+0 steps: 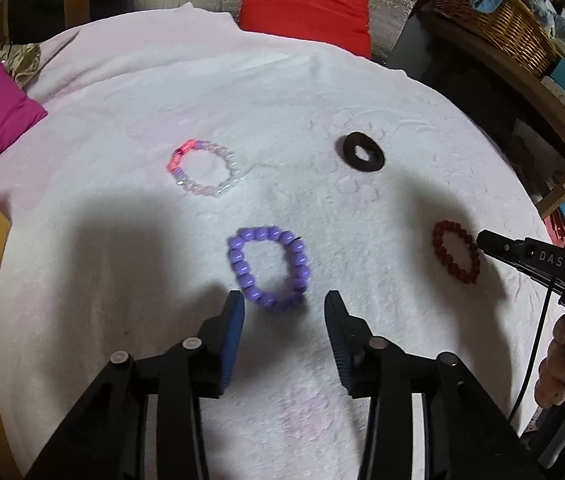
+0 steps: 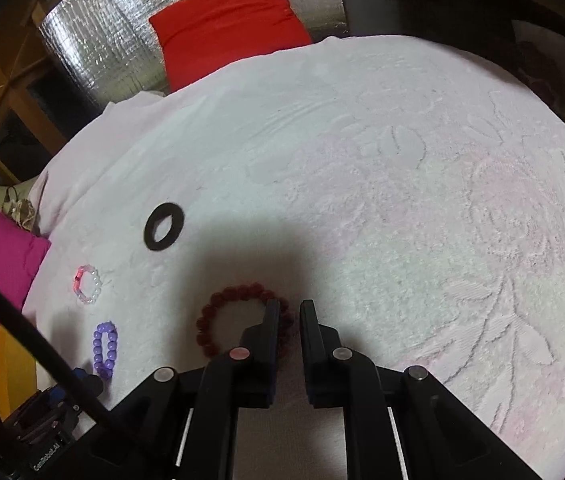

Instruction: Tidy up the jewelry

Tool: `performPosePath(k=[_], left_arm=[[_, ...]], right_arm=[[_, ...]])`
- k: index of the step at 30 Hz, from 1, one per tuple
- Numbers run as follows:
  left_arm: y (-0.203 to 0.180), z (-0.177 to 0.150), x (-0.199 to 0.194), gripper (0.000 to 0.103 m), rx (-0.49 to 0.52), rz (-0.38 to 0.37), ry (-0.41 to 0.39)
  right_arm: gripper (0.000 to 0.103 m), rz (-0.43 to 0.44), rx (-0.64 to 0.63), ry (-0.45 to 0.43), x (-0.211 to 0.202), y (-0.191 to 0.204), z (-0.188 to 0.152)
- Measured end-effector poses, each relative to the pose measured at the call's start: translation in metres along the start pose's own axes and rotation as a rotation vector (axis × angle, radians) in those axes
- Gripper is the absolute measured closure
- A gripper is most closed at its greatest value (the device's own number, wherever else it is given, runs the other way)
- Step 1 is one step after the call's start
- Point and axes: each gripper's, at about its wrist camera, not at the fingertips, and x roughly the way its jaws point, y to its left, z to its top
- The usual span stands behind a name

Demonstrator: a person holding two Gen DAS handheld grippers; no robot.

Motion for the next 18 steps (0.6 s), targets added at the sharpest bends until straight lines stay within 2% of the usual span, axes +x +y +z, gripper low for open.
performPosePath(k=[1, 3, 8, 9, 10, 11, 13, 18], left_arm=[[-0.002, 0.000, 0.000, 0.052, 0.004, 0.001, -0.002], [-0.008, 0.001, 0.003, 0.047, 0.021, 0.012, -0.004], [-0.012, 0.000, 0.018, 0.048, 0.050, 0.057, 0.012], [-0.012, 0.000, 0.018, 0.054, 0.055, 0.058, 0.003], [-0.012, 0.000, 0.018, 0.068, 0.062, 0.059, -0.004], [-0.012, 0.000, 0.018, 0.074, 0.066, 0.049, -0.004], [-0.013, 0.000, 0.016, 0.093, 0.074, 0.040, -0.009], [-0.006, 0.002, 0.002, 0.096, 0.068, 0.024, -0.046]], right_arm=[[0.092, 0.000, 0.000, -0.001, 0.000, -0.002, 0.001], [0.092, 0.009, 0.009, -0.006, -0.001, -0.006, 0.002], [0.092, 0.025, -0.029, 0.012, 0.007, -0.001, 0.001], [0.092, 0.030, -0.044, 0.020, 0.009, 0.003, 0.000], [0.092, 0.026, -0.061, 0.026, 0.012, 0.006, -0.001], [0.091, 0.017, -0.077, 0.025, 0.014, 0.009, -0.002], [0.091, -0.022, -0.133, 0.001, 0.015, 0.018, -0.005], [0.093, -0.052, -0.172, -0.037, 0.011, 0.025, -0.008]])
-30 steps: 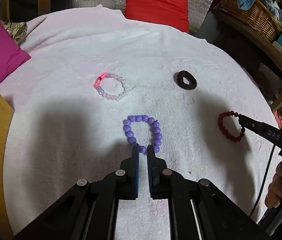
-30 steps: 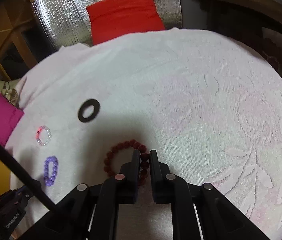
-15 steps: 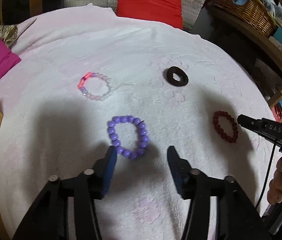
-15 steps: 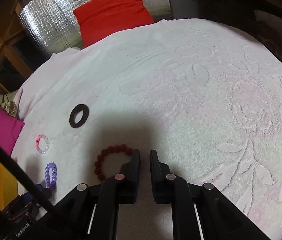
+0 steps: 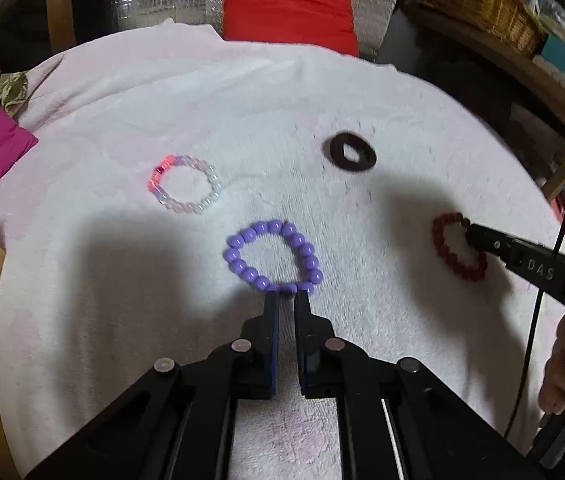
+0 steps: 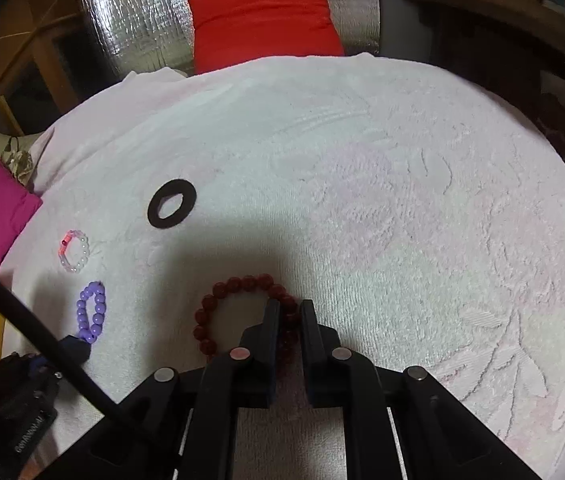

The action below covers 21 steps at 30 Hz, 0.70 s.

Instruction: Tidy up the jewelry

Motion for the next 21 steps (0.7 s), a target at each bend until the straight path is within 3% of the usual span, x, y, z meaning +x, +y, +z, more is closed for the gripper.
performPosePath(k=[6, 12, 14, 16, 18, 21], left_arm=[[0.010, 0.004, -0.023, 0.096, -0.013, -0.018, -0.060], [0.010, 0.002, -0.010, 0.094, 0.006, -0.025, -0.015], [0.007, 0.003, -0.006, 0.083, 0.012, -0.023, -0.008], [0.006, 0.004, 0.000, 0.044, 0.001, -0.009, 0.000], [0.002, 0.006, 0.004, 0.038, -0.009, -0.014, -0.010], [-0.007, 0.009, 0.016, 0.037, 0.005, -0.001, 0.011]], right_arm=[[0.093, 0.042, 0.028, -0.074, -0.020, -0.002, 0.005], [0.093, 0.046, 0.045, -0.078, -0.022, -0.003, 0.006], [0.093, 0.039, 0.048, -0.066, -0.019, -0.005, 0.005], [0.093, 0.037, 0.053, -0.054, -0.016, -0.009, 0.004], [0.093, 0.037, 0.058, -0.047, -0.014, -0.012, 0.004], [0.093, 0.037, 0.055, -0.039, -0.012, -0.014, 0.003]])
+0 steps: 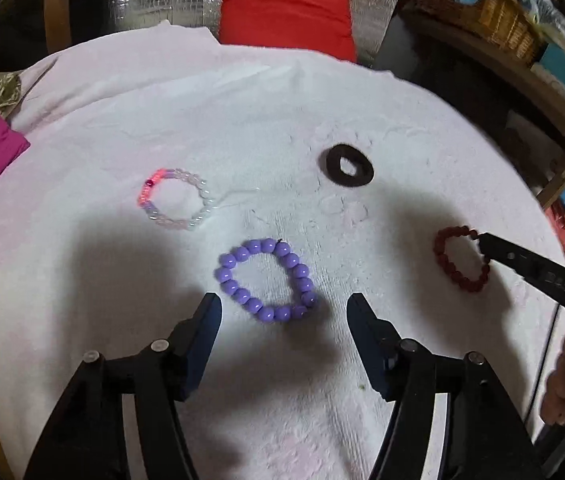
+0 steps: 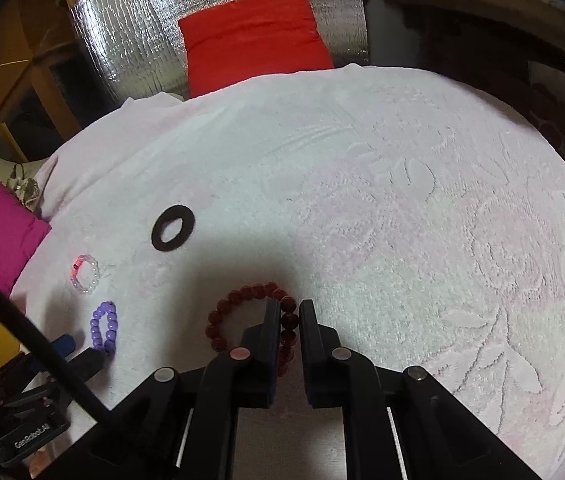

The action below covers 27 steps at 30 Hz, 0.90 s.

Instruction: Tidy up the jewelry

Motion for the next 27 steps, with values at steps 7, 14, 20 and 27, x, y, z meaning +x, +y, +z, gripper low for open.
performPosePath(k=[7, 14, 20, 27], left_arm=[[0.007, 0.006, 0.018, 0.078, -0.052, 0.023, -0.022], [0.002, 0.008, 0.000, 0.093, -0.029, 0.027, -0.072], [0.004, 0.009, -0.037, 0.094, -0.043, 0.001, -0.147], [0.005, 0.002, -0.072, 0.093, -0.041, -0.024, -0.204]], right_arm=[[0.093, 0.009, 0.001, 0.021, 0.001, -0.004, 0.000], [0.093, 0.023, -0.014, -0.005, -0.005, -0.002, 0.002], [0.093, 0.075, -0.035, -0.071, -0.022, 0.011, 0.003], [0.093, 0.179, -0.071, -0.160, -0.046, 0.027, 0.005]])
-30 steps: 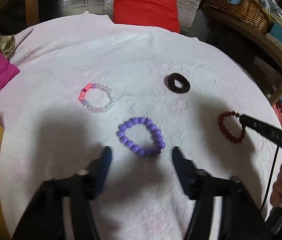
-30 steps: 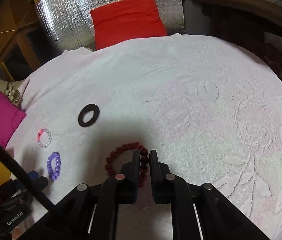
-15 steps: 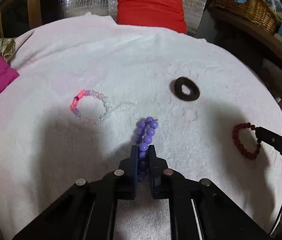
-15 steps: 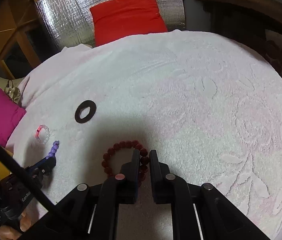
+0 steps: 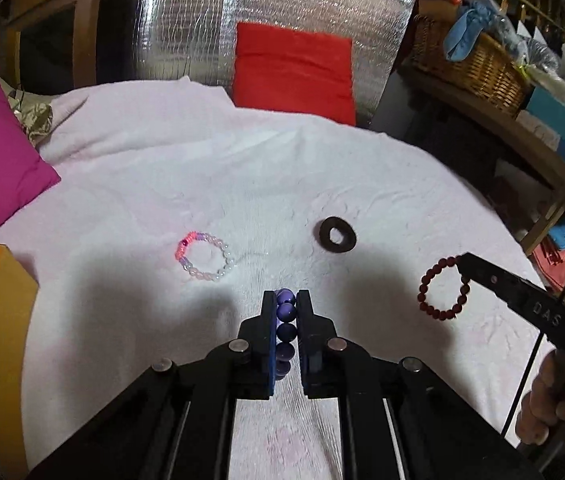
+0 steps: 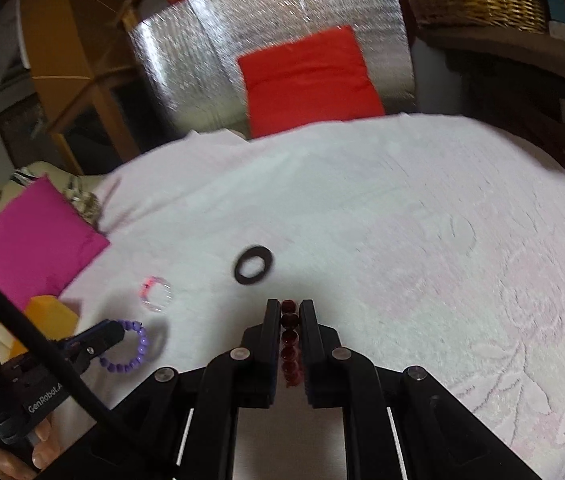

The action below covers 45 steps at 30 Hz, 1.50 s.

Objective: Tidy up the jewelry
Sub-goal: 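Grasp and lift the red bracelet with the right tool while the left tool holds the purple bracelet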

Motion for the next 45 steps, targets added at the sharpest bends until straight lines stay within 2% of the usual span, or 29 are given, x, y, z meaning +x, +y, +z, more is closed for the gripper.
performPosePath(k=[3, 5, 7, 12, 15, 19, 24, 27, 31, 33, 39, 41, 45], left_arm=[[0.003, -0.001, -0.002, 0.093, 0.014, 0.015, 0.004], [0.006, -0.002, 0.000, 0.094, 0.011, 0.024, 0.019], [0.008, -0.002, 0.003, 0.094, -0.001, 0.028, 0.036], [0.009, -0.002, 0.002, 0.094, -0.004, 0.028, 0.030], [0.009, -0.003, 0.003, 0.094, 0.002, 0.033, 0.035], [0.007, -0.003, 0.004, 0.094, 0.003, 0.040, 0.037], [0.003, -0.003, 0.004, 0.094, 0.008, 0.042, 0.039], [0.003, -0.003, 0.005, 0.093, 0.007, 0.048, 0.039], [0.004, -0.002, 0.002, 0.093, 0.001, 0.067, 0.028], [0.005, 0.000, -0.002, 0.094, -0.007, 0.068, 0.017], [0.013, 0.003, -0.029, 0.093, -0.041, 0.072, -0.039], [0.020, 0.004, -0.044, 0.093, -0.060, 0.074, -0.068], [0.037, 0.003, -0.072, 0.093, -0.109, 0.100, -0.113]], right_arm=[[0.092, -0.018, -0.017, -0.006, -0.004, -0.004, 0.004], [0.092, -0.023, 0.029, 0.026, 0.000, -0.018, 0.007], [0.092, -0.044, 0.057, 0.002, 0.002, -0.029, 0.008], [0.094, -0.052, 0.037, -0.007, 0.001, -0.031, 0.012], [0.093, -0.048, 0.066, 0.063, 0.011, -0.038, 0.011], [0.091, -0.130, 0.036, 0.157, 0.031, -0.047, 0.003], [0.091, -0.174, -0.017, 0.266, 0.056, -0.046, -0.011], [0.093, -0.204, -0.133, 0.230, 0.057, -0.031, -0.016], [0.093, -0.223, -0.150, 0.148, 0.044, -0.021, -0.012], [0.093, -0.169, -0.139, 0.059, 0.025, -0.014, -0.005], [0.093, -0.029, -0.146, -0.132, -0.022, 0.017, 0.000], [0.093, 0.019, -0.156, -0.175, -0.030, 0.033, 0.003], [0.093, 0.113, -0.154, -0.194, -0.032, 0.058, 0.001]])
